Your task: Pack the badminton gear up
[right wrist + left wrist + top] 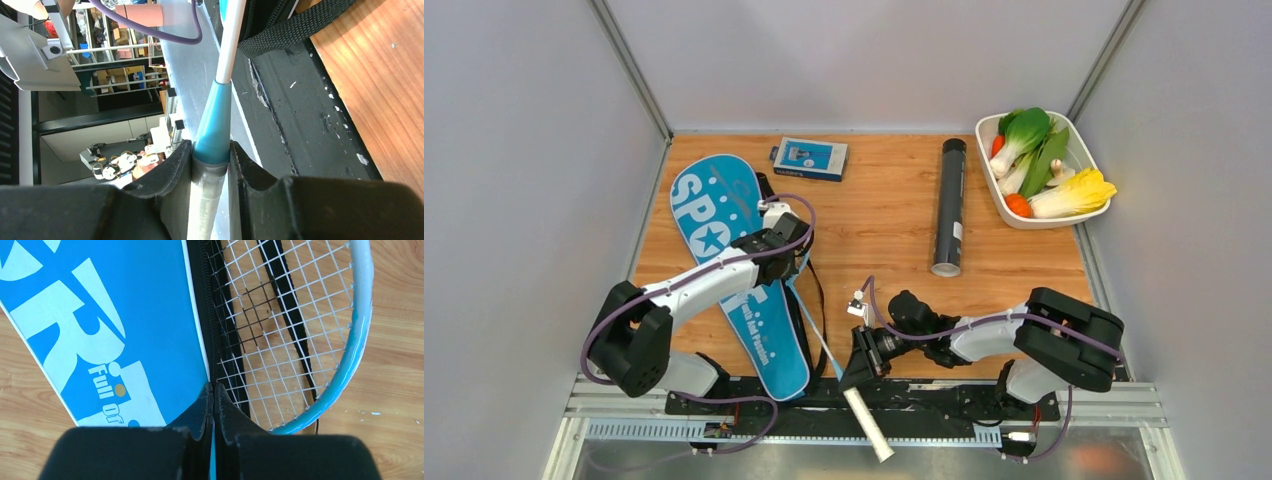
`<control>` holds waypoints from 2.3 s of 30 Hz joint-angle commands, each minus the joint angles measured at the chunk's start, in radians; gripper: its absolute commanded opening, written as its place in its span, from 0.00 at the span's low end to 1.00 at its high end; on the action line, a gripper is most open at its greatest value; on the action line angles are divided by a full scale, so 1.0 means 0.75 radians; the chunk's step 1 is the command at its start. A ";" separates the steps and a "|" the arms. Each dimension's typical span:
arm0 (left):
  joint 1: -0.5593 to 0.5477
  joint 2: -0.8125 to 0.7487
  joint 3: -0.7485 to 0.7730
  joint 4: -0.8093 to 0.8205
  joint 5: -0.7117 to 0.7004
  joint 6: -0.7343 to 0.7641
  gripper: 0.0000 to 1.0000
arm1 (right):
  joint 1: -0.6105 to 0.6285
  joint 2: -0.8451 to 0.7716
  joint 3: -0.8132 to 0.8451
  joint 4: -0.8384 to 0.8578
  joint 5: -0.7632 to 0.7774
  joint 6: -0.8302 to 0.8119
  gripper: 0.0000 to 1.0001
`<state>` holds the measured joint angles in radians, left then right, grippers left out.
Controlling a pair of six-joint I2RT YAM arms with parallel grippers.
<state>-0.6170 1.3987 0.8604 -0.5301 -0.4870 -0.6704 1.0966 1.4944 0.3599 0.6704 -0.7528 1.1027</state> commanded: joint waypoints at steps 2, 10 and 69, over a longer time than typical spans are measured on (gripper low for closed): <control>0.008 -0.048 -0.012 -0.060 -0.061 0.024 0.00 | 0.007 -0.057 0.026 0.146 -0.020 -0.044 0.00; 0.006 -0.204 -0.005 -0.062 0.052 0.150 0.00 | 0.006 0.031 0.028 0.323 -0.105 0.068 0.00; -0.030 -0.711 -0.191 -0.004 0.463 -0.134 0.00 | -0.217 0.881 0.780 0.257 0.166 -0.092 0.02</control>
<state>-0.6285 0.8948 0.6502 -0.5034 -0.1528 -0.7277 0.9543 2.1174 0.9230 0.7815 -0.7448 1.0710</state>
